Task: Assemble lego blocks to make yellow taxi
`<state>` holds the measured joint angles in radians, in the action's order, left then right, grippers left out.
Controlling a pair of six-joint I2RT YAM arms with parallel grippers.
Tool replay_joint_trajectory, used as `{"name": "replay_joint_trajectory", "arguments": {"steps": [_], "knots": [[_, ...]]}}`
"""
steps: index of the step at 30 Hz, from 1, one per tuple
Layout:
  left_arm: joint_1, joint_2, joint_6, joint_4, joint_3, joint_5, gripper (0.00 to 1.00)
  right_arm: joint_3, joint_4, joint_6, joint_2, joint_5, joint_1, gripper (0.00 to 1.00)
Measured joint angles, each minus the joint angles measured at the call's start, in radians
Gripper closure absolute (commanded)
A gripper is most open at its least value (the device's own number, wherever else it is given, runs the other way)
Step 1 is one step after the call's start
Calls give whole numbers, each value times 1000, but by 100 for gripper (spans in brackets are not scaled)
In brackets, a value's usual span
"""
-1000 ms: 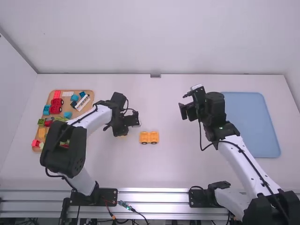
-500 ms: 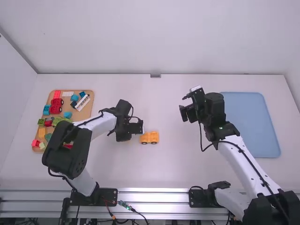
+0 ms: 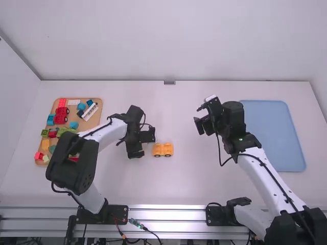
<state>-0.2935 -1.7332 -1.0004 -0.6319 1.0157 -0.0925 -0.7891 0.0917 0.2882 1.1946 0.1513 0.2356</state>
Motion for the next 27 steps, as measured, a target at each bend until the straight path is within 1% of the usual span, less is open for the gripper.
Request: {"name": "replay_joint_trajectory", "arguments": {"steps": [7,8,10,13,15,17,20,24,26,27], "knots": [[0,8,72,-210,177,-4,1,0,-5,8,0,3,-2,1],[1,8,73,-213,181,-5,0,0,-5,8,0,3,-2,1],[1,12,85,-254,243,-10,1,0,-5,33,0,2,-10,1],[1,16,117,-232,278,18,1,0,-2,43,0,3,-22,1],[1,16,215,-151,293,61,1,0,-3,28,0,3,-29,1],[1,16,325,-103,304,98,1,0,-6,34,0,8,-29,1],[1,16,402,-128,338,117,1,0,-13,90,0,59,-29,1],[2,16,369,-136,364,68,1,0,-27,182,0,156,-29,1],[10,16,253,-130,365,-12,1,0,-39,236,7,209,-29,1],[13,16,230,-122,362,-27,1,0,-44,241,10,213,-29,1]]}}
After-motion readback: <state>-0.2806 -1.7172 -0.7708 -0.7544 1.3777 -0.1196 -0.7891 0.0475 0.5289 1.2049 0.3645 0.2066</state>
